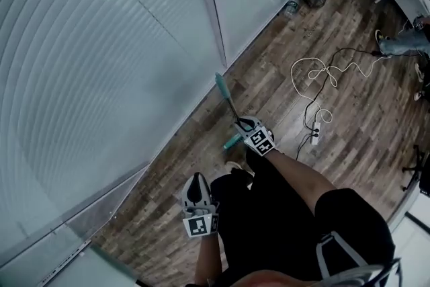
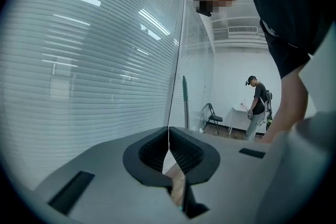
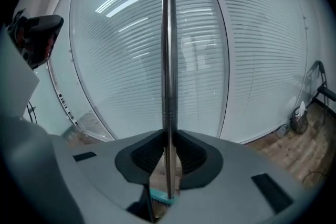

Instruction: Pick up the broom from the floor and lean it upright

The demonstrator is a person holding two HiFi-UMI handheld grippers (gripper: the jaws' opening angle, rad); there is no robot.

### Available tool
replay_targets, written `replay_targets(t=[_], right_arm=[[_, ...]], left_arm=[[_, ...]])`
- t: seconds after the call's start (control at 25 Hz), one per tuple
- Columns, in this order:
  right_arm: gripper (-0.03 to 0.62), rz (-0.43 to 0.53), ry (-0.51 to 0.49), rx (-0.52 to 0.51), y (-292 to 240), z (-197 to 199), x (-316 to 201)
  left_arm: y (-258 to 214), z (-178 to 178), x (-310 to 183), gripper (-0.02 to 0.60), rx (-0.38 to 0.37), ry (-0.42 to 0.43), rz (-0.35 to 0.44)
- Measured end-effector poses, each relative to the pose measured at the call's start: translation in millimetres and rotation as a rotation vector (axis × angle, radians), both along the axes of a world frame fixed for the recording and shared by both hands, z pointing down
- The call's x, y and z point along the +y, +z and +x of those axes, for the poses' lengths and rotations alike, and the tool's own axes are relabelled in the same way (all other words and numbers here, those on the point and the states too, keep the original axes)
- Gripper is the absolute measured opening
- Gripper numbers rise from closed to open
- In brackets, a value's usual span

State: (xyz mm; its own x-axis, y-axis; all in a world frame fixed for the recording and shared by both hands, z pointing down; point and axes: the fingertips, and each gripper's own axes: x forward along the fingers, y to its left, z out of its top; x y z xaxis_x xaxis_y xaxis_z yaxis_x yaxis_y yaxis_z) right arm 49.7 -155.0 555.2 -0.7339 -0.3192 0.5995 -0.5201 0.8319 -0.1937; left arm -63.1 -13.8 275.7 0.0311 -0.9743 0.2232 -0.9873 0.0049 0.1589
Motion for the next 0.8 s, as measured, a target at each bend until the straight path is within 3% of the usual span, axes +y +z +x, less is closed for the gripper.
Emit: replay_targets(t=[0.12,0.28,0.52,0.64,0.8], right_arm=[[0.078,0.023,-0.003,0.042,38,-8,-29],[0.078,0.085,0.001,0.07,90,-8,-65],[0.078,0.086,0.074,0.044,190,-13,-116],[0.078,0.086,0.089,0.046,235,-22,-142],[0.078,0.095,0.126,0.061,289,-24,-168]], left_arm=[[26,6,-38,0.02,0.093,0.097,-0.006],[69,34,-73,0.02,0.161,0.328,0.096],[164,32,-105,0.02,0.177,0.423,0.075],[201,30,-114,0.02,0.222,0.455,0.084],[238,30,-115,0.02,0.222,0.491,0.084]])
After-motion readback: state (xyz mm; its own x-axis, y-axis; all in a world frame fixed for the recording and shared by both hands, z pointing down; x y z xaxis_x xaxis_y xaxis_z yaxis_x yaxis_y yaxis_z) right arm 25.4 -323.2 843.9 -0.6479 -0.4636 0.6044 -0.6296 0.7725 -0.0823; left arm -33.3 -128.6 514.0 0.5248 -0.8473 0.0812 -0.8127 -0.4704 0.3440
